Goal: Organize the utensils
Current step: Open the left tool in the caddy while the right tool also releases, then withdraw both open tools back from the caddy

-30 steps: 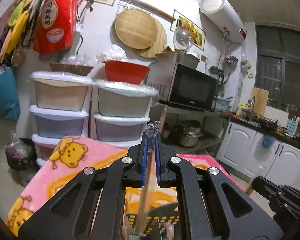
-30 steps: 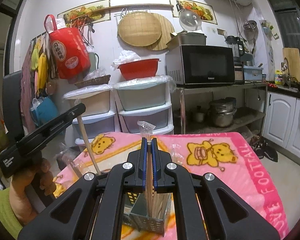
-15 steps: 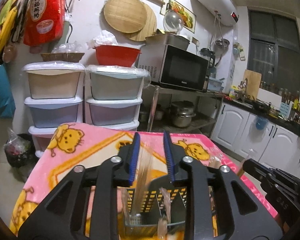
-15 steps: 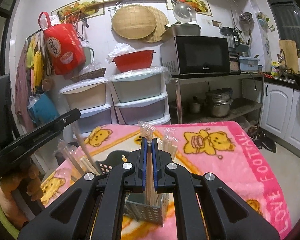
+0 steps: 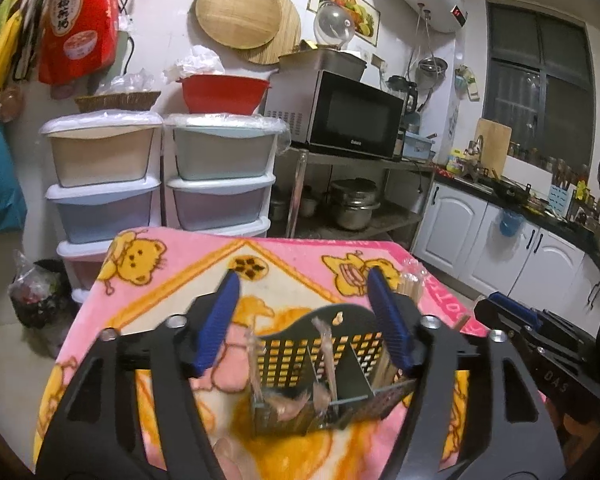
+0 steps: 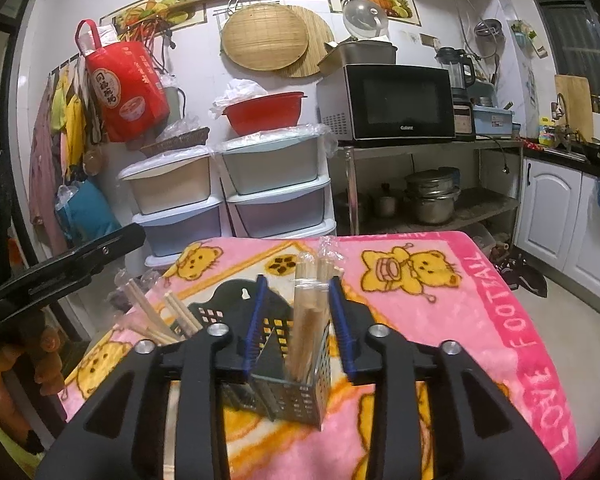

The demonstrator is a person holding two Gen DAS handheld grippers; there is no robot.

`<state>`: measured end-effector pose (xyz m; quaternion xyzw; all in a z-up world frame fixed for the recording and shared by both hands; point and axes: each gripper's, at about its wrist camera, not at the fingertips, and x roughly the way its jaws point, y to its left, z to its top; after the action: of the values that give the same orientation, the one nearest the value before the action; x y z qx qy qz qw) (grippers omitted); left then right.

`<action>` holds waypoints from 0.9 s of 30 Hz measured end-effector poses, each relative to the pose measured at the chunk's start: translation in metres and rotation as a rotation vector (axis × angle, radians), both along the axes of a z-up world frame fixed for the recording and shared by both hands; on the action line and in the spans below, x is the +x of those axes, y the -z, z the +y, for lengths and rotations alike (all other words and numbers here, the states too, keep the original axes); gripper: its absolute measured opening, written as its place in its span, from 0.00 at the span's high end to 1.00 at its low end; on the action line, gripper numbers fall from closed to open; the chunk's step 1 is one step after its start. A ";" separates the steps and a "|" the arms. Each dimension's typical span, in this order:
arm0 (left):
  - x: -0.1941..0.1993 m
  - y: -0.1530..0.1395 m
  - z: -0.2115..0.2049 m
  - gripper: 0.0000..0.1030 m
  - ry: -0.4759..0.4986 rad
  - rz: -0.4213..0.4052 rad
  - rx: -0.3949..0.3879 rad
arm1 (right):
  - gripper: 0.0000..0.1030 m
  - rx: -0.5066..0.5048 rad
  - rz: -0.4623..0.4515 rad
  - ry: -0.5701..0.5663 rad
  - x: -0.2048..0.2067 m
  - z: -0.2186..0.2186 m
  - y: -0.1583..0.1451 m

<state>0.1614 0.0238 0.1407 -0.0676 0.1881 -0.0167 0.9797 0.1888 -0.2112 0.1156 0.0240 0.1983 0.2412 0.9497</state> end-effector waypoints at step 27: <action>-0.062 0.031 0.007 0.10 0.033 0.119 -0.031 | 0.17 -0.088 -0.053 -0.039 -0.077 0.000 0.014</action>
<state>0.0990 0.0309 0.1093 -0.0805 0.2468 -0.0315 0.9652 0.1121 -0.2116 0.1013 -0.0278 0.1840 0.2515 0.9498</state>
